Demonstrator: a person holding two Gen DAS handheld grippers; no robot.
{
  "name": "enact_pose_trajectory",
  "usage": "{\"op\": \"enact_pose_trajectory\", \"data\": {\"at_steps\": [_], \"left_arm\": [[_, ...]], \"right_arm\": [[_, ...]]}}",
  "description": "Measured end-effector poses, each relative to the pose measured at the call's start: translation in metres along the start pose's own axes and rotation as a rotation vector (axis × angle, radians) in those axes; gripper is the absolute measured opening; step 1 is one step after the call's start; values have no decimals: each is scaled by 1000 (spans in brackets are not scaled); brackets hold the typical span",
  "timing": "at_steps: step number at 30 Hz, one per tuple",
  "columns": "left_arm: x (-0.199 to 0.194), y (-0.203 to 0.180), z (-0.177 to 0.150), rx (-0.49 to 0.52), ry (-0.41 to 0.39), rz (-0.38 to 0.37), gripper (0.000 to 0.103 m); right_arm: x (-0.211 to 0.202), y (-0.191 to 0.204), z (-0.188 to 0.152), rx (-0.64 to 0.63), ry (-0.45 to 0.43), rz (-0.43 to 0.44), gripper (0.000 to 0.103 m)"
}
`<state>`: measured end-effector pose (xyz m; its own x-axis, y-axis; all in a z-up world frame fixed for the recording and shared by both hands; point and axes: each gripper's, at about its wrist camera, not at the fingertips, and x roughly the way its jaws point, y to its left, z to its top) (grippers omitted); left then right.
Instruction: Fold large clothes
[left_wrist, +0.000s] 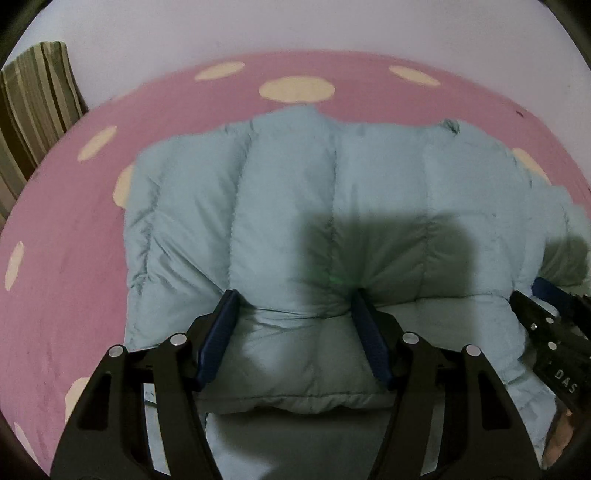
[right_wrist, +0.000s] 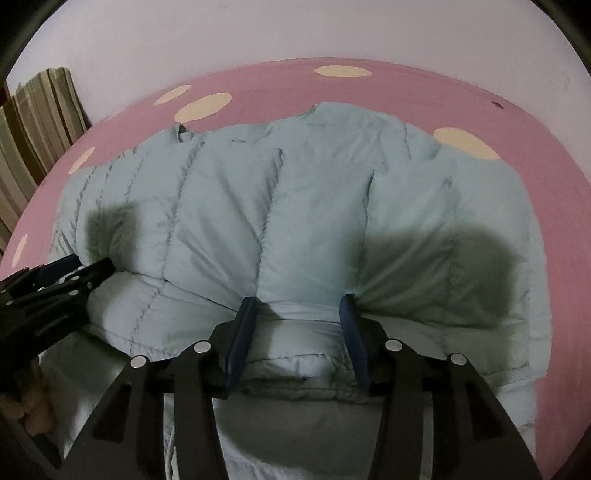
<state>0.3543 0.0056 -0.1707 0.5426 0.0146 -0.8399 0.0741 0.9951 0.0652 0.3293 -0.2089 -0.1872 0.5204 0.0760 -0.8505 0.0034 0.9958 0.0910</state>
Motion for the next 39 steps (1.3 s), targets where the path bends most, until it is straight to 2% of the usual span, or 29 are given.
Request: {"op": "enact_pose_trajectory", "data": {"at_steps": [3, 6, 8, 10, 12, 13, 15, 19, 24, 26, 33, 35, 39], "left_arm": [[-18, -2, 10, 15, -73, 19, 63], [-24, 4, 33, -19, -130, 36, 64], [-12, 9, 46, -40, -108, 43, 67], [11, 12, 51, -43, -52, 69, 67], [36, 9, 49, -2, 1, 70, 68], [44, 4, 46, 29, -2, 81, 69], [42, 2, 41, 51, -32, 104, 69], [15, 11, 32, 25, -63, 104, 69], [-30, 39, -9, -10, -86, 125, 70], [-51, 55, -38, -31, -74, 153, 79], [-106, 89, -135, -58, -24, 216, 83], [-117, 95, -157, -75, -9, 210, 83], [-137, 108, -201, -125, 43, 162, 83]], "right_arm": [[-18, -1, 14, 23, -51, 13, 48], [-24, -5, 37, 43, -106, -1, 48], [-12, -10, 51, 66, -109, -20, 48], [8, -12, 54, 70, -72, -54, 48], [38, -15, 50, 43, -9, -62, 49], [45, -13, 48, 12, -21, -76, 49], [41, -8, 51, -14, -36, -96, 49], [6, -21, 45, 29, -61, -53, 49], [-45, -52, 2, 65, -80, -77, 55], [-62, -69, -23, 83, -74, -88, 55], [-105, -102, -114, 135, -21, -115, 59], [-117, -109, -138, 152, -11, -114, 63], [-132, -117, -174, 179, 10, -101, 64]]}}
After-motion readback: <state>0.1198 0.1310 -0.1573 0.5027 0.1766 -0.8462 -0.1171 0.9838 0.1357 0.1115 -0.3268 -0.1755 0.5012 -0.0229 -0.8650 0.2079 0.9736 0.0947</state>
